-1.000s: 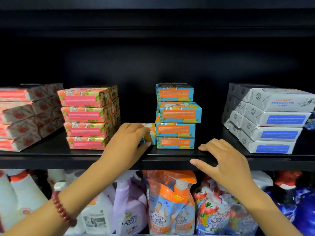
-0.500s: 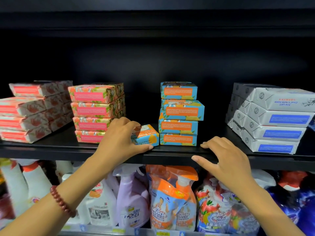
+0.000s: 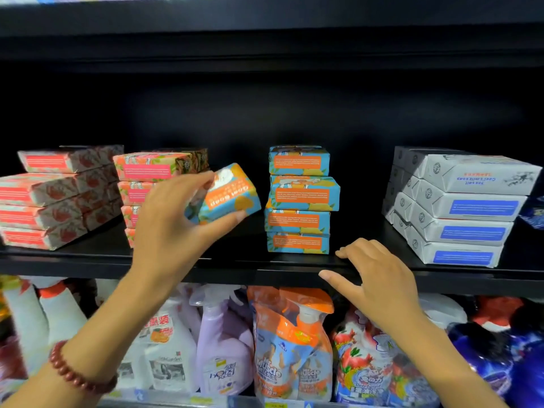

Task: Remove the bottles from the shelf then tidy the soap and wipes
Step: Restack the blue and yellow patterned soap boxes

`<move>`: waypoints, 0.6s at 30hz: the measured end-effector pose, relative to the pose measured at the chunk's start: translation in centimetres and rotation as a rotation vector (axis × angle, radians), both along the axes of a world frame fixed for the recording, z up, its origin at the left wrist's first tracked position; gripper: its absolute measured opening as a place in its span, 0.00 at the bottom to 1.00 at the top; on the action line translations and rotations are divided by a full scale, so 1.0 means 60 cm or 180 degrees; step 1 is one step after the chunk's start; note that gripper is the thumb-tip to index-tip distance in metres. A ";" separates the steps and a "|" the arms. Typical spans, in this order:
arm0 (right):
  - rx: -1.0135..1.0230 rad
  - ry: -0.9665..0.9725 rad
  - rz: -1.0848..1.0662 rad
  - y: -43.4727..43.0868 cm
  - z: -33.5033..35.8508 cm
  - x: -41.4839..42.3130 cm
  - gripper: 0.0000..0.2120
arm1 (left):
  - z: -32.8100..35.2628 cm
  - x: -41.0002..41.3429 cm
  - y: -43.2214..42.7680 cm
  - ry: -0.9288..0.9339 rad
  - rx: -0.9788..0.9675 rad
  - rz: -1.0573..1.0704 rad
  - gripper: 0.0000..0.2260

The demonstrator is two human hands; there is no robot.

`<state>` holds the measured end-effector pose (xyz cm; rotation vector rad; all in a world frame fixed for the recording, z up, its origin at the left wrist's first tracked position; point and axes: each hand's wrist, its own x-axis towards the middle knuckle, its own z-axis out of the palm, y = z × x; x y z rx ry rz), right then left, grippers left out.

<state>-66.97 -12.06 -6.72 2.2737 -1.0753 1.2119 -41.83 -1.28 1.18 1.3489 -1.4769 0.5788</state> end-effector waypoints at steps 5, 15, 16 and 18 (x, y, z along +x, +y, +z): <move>-0.0043 -0.0026 0.0002 0.002 0.000 0.001 0.26 | 0.070 -0.049 -0.035 0.0015 0.0125 -0.0679 0.30; 0.0025 -0.0003 -0.0003 -0.004 0.000 0.000 0.25 | 0.123 -0.109 -0.120 -0.0155 0.1302 -0.0871 0.31; 0.0011 -0.0006 -0.0012 -0.004 0.000 0.000 0.25 | 0.127 -0.109 -0.118 -0.0253 0.1295 -0.0829 0.31; -0.0016 -0.0018 0.0000 -0.004 -0.001 0.000 0.25 | 0.129 -0.110 -0.116 -0.0479 0.1160 -0.0722 0.27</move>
